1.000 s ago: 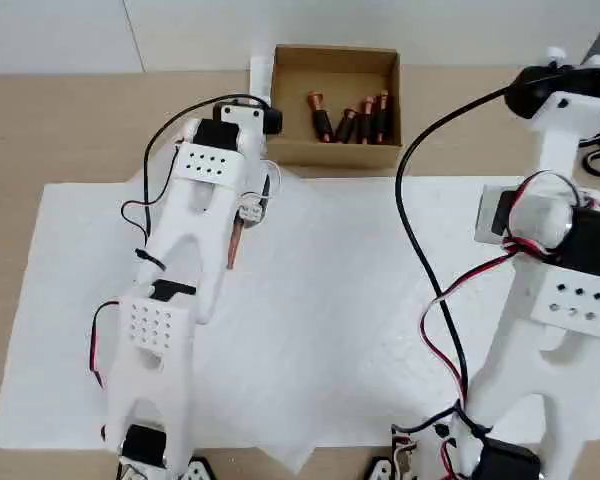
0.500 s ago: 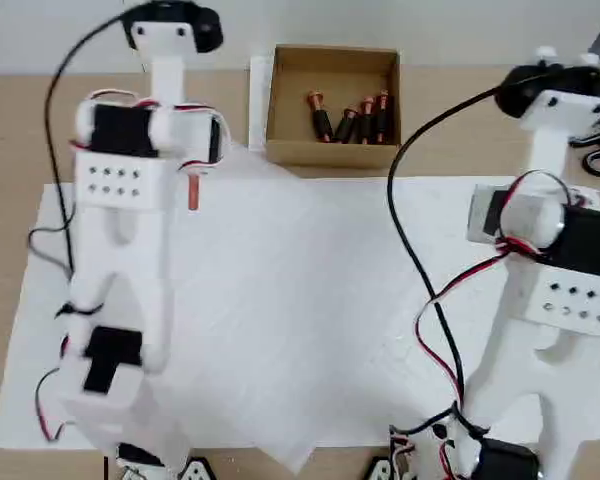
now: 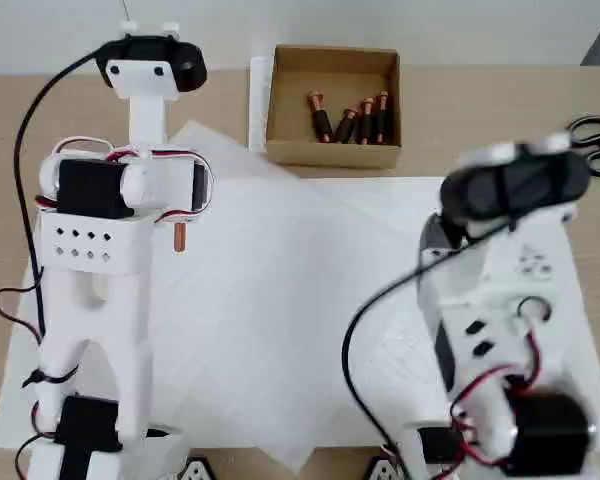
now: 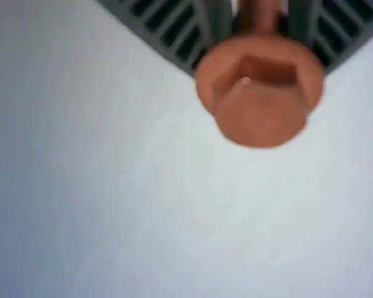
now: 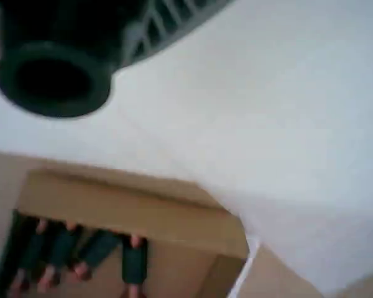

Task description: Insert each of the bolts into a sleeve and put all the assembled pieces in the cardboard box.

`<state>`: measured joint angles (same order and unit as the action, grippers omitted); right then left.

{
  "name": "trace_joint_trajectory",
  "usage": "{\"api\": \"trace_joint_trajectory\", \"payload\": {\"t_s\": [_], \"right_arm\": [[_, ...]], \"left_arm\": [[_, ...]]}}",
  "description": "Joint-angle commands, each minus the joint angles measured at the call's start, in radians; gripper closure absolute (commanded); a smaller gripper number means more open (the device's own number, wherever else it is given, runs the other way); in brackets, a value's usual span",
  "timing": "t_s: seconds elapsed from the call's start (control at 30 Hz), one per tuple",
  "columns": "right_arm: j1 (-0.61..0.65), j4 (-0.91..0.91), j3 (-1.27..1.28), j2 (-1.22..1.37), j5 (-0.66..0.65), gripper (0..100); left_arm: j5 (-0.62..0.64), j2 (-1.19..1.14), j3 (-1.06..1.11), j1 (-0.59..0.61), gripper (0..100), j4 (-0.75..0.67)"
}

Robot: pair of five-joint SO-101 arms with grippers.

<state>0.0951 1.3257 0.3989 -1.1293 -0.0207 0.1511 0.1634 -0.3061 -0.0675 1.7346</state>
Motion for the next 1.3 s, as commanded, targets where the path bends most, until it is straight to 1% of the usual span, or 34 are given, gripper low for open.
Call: {"api": "trace_joint_trajectory", "payload": {"t_s": [0.0,0.1,0.27,0.43,0.53,0.63,0.8,0.9,1.0,1.1,1.27], "right_arm": [[0.010,-0.249,0.272,-0.133,0.006,99.5],[0.018,-0.394,0.428,-0.200,-0.017,99.5],[0.051,-0.552,0.649,-0.300,-0.026,99.5],[0.059,-0.713,0.855,-0.476,-0.028,99.5],[0.111,-0.834,0.997,-0.570,-0.035,99.5],[0.163,-0.905,1.128,-0.653,-0.035,99.5],[0.217,-0.938,1.249,-0.685,-0.029,99.5],[0.222,-0.938,1.284,-0.685,-0.025,99.3],[0.219,-0.957,1.286,-0.685,0.068,99.1],[0.217,-0.986,1.286,-0.685,0.157,99.1],[0.223,-0.992,1.286,-0.685,0.164,99.4]], "left_arm": [[0.002,0.054,-0.002,0.009,100,0.017],[0.002,0.054,-0.004,0.005,100,0.015],[0.002,0.054,-0.002,0.005,100,0.003],[0.002,0.052,-0.002,0.005,100,0.002],[0.002,0.048,-0.002,0.005,100,0.002],[0.002,0.046,-0.002,0.005,100,-0.029],[0.002,0.048,-0.002,-0.002,100,-0.066],[0.002,0.054,-0.002,-0.037,100,-0.064],[0.002,0.054,-0.002,-0.069,100,-0.061],[0.002,0.054,-0.002,-0.077,100,-0.063],[0.002,0.055,-0.008,-0.101,100,-0.068]]}}
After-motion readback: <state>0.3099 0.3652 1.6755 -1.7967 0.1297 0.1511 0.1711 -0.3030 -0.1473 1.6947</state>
